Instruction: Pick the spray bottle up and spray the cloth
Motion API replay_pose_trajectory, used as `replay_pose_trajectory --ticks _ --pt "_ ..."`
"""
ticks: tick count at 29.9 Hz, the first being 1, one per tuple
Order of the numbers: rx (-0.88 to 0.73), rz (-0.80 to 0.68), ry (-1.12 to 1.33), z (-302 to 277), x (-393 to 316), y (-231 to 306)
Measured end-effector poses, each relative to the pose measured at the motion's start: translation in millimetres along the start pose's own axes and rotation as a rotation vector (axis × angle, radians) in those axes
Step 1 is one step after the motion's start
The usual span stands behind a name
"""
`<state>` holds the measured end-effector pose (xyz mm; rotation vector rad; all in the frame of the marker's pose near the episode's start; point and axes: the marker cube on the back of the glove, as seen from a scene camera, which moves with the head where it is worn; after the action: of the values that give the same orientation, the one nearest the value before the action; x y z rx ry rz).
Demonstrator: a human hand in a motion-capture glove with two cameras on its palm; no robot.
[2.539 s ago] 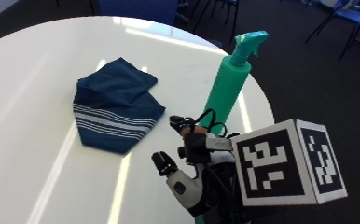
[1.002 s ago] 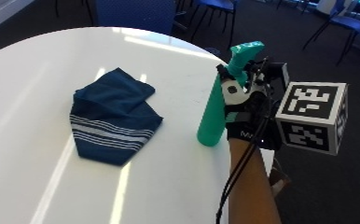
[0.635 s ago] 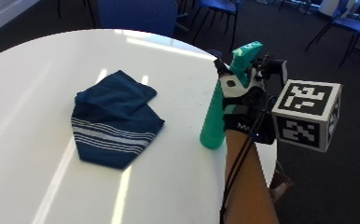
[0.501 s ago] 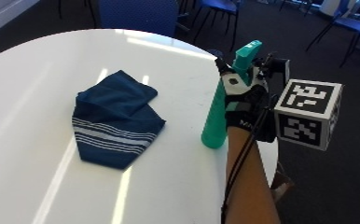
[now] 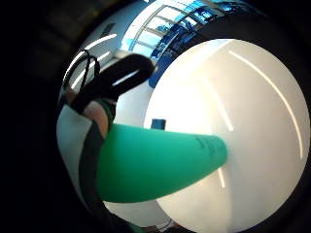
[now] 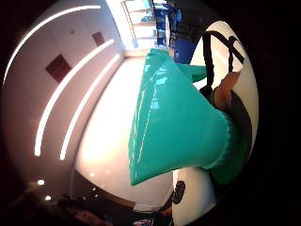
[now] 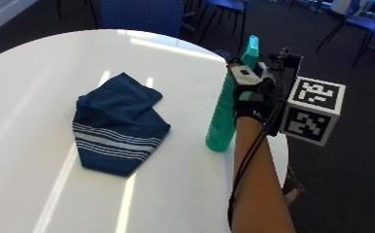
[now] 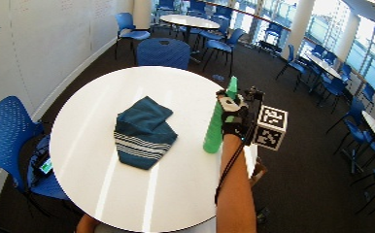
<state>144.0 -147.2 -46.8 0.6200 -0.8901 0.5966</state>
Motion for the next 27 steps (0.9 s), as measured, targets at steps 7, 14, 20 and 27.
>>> replay_pose_trajectory --ticks 7,14,20,27 --pt "0.092 -0.095 -0.017 0 -4 -2" --pt "0.173 -0.177 -0.028 -4 -13 1" --pt "0.214 -0.211 -0.03 -5 -18 1" --pt "0.225 -0.218 -0.022 -5 -15 2"
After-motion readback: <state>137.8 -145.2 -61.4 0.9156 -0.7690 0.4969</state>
